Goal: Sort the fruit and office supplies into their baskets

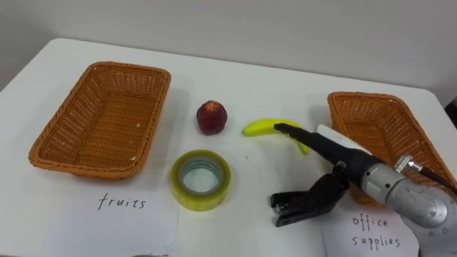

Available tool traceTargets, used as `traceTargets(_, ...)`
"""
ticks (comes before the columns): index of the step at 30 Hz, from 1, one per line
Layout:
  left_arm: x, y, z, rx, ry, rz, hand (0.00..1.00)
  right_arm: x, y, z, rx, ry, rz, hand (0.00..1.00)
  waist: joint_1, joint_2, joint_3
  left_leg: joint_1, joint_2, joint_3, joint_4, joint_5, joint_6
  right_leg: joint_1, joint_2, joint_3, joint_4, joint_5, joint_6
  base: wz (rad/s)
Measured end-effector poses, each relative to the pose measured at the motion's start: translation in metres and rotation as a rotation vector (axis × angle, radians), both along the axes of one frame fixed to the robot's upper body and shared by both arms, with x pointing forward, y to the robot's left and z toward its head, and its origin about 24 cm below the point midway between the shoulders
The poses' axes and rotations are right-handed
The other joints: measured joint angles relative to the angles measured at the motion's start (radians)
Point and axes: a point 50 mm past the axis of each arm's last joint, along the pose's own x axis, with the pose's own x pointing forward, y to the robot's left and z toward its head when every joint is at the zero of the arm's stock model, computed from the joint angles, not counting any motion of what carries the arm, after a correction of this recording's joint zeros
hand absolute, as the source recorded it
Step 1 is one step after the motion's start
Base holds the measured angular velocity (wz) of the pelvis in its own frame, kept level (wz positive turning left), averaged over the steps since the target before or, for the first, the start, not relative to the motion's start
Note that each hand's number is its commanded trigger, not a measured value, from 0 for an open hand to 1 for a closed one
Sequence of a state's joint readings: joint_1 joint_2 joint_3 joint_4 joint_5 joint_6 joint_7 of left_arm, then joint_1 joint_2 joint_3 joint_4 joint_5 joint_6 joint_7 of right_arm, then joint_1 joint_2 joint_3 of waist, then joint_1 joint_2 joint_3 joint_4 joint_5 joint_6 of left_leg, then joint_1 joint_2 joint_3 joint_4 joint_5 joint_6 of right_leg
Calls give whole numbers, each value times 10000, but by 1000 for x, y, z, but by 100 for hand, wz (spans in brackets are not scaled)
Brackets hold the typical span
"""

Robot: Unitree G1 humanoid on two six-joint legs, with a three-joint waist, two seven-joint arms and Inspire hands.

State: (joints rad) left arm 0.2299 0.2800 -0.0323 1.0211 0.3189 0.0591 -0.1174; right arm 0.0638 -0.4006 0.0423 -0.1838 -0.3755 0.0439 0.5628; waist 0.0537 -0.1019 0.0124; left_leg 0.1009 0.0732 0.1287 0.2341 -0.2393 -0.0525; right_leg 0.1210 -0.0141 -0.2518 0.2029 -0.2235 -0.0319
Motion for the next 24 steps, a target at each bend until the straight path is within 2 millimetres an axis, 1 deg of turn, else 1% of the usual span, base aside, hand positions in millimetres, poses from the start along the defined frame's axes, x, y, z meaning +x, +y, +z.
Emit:
traceTargets(3,-1,0,0,-11,-51,205,0,1,-2,12,99,-763,-322,0,-14,11,-37,70,-1,1,2,0,0,-3,-3,-7,-1,2,0,0)
traceTargets(5,-3,-1,-1,-26,-27,288,0,2,-3,18,-13,-1175,-457,0,-22,24,-101,92,-3,2,2,0,0,12,-4,-8,-6,1,1,0)
traceTargets(10,-6,-2,-1,-55,-27,447,0,3,-9,26,43,-1814,-958,0,-37,27,-102,162,-3,1,1,0,0,155,-3,-9,-4,1,1,0)
traceTargets(17,-6,-2,-1,-66,-48,438,0,3,-9,28,102,-2238,-1062,0,-17,27,-97,247,-2,1,10,0,0,159,-4,-7,4,1,1,0)
traceTargets(24,-5,-2,0,-114,-155,373,0,3,-8,28,474,-2165,-962,0,-23,65,-82,241,5,54,5,0,0,201,-2,27,-1,0,2,0)
